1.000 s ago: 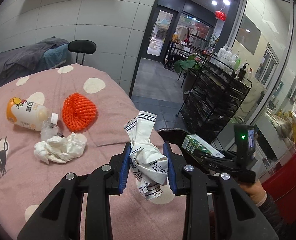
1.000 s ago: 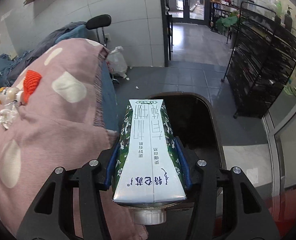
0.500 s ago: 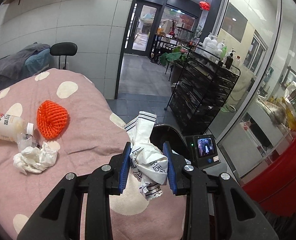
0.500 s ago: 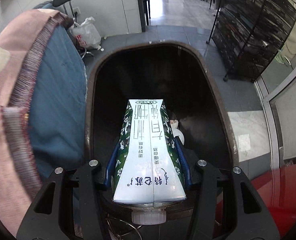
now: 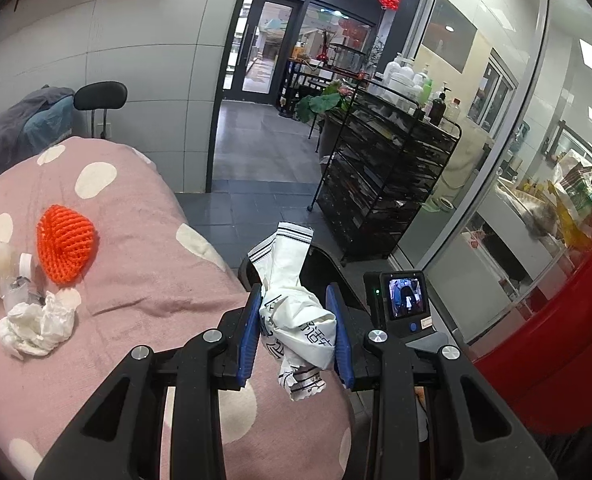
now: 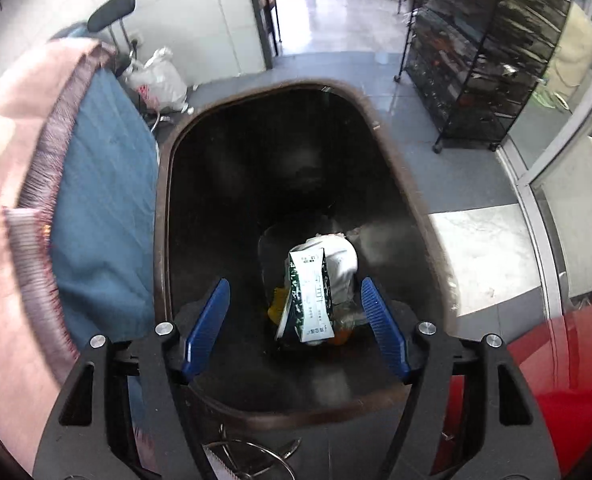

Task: Collect trash
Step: 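Open the left tool over the bin to drop the crumpled wrapper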

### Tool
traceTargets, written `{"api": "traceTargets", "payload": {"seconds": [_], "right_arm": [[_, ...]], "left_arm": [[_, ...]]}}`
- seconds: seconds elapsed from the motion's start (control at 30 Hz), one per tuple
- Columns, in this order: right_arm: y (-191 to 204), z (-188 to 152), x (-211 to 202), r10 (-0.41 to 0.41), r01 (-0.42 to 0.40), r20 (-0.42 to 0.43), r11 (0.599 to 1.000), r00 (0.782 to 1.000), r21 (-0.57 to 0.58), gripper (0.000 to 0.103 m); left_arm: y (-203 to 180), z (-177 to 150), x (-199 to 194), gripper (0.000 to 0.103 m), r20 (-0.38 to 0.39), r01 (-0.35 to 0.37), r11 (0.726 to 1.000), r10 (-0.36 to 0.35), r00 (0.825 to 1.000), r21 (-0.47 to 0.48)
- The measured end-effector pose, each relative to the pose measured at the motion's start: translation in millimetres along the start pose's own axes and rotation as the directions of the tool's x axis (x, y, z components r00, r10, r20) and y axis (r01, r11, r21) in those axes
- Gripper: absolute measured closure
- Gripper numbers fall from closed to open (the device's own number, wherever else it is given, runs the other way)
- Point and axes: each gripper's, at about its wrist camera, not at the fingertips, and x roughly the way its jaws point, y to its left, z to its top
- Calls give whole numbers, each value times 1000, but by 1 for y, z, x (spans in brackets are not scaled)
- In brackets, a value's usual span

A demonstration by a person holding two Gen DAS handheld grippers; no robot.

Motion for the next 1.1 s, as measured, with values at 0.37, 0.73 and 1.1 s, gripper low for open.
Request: {"api": "traceTargets", "payload": {"seconds": [0.37,0.73,1.1], "right_arm": [[-38,-10,-81,-118,100,196,990,973,99,28],[-70,-13,-101,-148,108,223,977,964,182,28],[-76,-15,-96,-142,101,205,975,969,197,28]], "left_arm": [[-38,4,53,71,-100,105,994,-101,990,35],[-55,-1,97,71,-182,114,991,-101,978,64],[-51,-3,87,19,-115,70,995,-61,992,76]]}}
